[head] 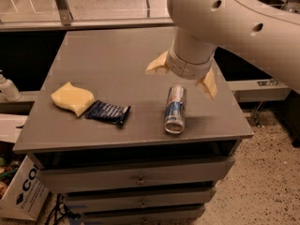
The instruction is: Place redbull can upright
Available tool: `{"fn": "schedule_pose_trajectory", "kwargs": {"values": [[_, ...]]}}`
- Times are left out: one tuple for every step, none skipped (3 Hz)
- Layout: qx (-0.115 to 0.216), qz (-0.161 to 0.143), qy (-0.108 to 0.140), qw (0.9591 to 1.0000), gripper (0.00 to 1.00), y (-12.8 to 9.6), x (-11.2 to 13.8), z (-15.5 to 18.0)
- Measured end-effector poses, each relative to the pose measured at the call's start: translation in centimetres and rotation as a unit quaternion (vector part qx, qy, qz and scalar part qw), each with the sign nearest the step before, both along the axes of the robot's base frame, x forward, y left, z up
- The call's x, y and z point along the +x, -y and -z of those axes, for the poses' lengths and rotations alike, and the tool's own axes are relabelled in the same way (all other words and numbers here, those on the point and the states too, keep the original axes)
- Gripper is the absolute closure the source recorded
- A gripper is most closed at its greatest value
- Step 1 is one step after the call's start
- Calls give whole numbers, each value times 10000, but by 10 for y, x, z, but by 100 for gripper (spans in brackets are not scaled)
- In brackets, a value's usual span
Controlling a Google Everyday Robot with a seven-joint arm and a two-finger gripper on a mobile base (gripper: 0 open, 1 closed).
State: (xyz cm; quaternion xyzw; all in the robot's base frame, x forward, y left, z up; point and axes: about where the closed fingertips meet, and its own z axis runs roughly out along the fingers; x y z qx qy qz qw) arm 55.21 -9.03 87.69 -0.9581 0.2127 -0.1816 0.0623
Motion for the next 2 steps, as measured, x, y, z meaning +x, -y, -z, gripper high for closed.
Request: {"fn": "schedule_pose_trajectory", "kwargs": {"values": [[-189,-129,-105,9997,0,-5,5,13],[-340,-223,-223,9989,0,-8,7,28]]}}
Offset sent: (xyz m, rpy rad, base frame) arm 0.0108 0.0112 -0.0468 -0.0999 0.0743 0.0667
